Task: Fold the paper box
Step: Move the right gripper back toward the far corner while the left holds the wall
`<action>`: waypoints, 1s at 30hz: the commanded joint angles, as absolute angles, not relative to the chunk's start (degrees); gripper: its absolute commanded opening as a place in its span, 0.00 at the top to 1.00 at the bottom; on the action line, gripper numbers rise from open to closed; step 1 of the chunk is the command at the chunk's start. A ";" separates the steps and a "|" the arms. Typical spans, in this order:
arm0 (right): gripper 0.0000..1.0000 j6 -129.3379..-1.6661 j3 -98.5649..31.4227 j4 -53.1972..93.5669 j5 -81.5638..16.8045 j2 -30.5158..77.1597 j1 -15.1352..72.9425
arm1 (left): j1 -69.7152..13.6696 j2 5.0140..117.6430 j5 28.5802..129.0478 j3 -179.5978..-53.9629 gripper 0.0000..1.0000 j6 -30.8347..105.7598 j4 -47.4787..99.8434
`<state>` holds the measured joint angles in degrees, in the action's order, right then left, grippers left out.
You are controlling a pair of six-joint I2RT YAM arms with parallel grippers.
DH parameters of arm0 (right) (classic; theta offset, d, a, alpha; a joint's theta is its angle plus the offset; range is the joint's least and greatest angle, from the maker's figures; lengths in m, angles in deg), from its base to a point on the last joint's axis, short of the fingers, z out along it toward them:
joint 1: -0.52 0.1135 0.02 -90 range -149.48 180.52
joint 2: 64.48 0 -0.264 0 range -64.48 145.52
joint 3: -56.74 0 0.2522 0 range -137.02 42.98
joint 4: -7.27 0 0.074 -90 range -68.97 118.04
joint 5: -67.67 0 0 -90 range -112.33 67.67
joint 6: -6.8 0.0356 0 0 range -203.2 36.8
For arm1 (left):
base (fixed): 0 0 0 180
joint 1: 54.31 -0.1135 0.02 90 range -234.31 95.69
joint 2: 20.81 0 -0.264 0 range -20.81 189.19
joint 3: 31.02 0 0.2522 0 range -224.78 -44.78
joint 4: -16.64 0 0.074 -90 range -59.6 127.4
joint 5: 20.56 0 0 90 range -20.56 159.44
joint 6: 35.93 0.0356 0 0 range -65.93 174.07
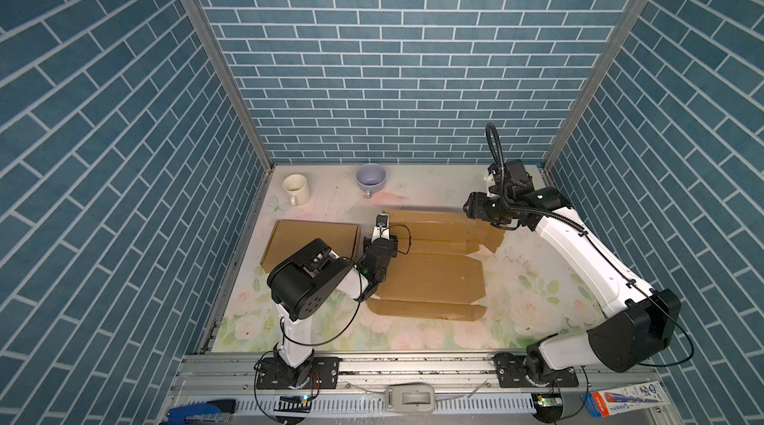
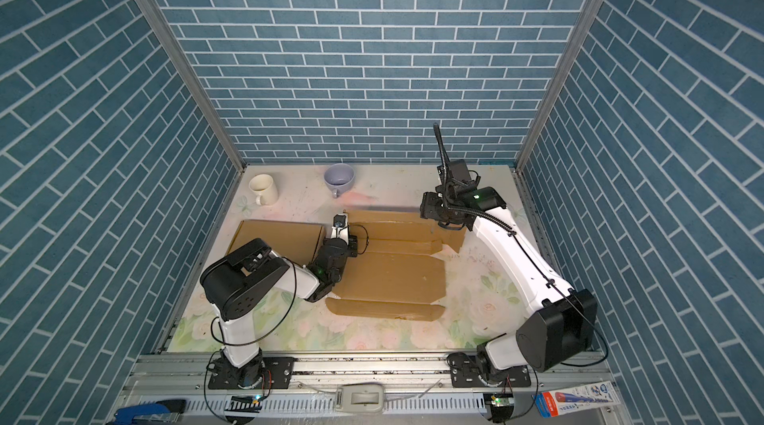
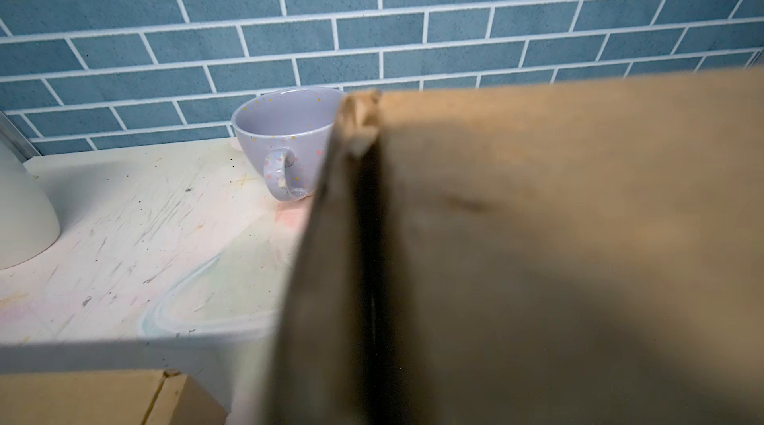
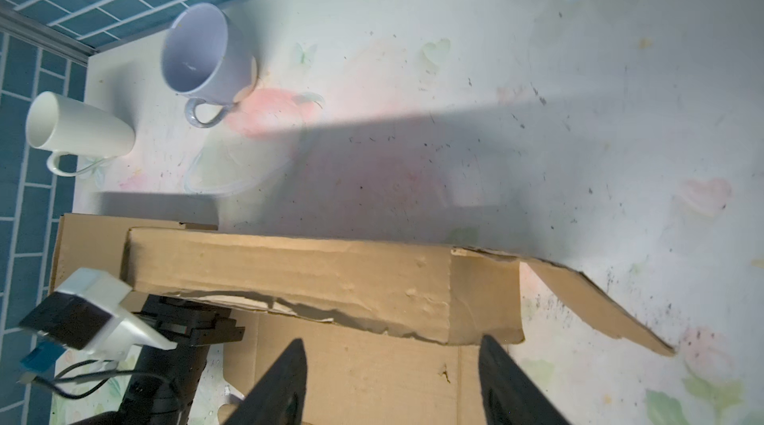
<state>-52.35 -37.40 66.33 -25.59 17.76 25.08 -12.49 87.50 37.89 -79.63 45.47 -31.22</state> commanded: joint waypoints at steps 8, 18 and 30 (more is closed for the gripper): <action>0.33 -45.61 -33.31 62.50 -35.29 22.83 22.79 | -12.21 87.96 37.88 -79.63 1.00 46.15 -27.90; 0.47 -44.18 -29.76 54.62 -45.13 24.11 21.09 | -12.37 86.13 37.89 -81.76 1.00 46.36 -23.61; 0.41 -53.16 -28.13 56.52 -52.32 14.79 5.71 | -13.96 84.96 38.65 -82.11 1.00 45.36 -17.67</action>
<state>-49.31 -29.29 55.65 -50.29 20.07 10.30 -13.25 85.47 37.74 -81.58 45.32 -23.29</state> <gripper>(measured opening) 0.593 0.066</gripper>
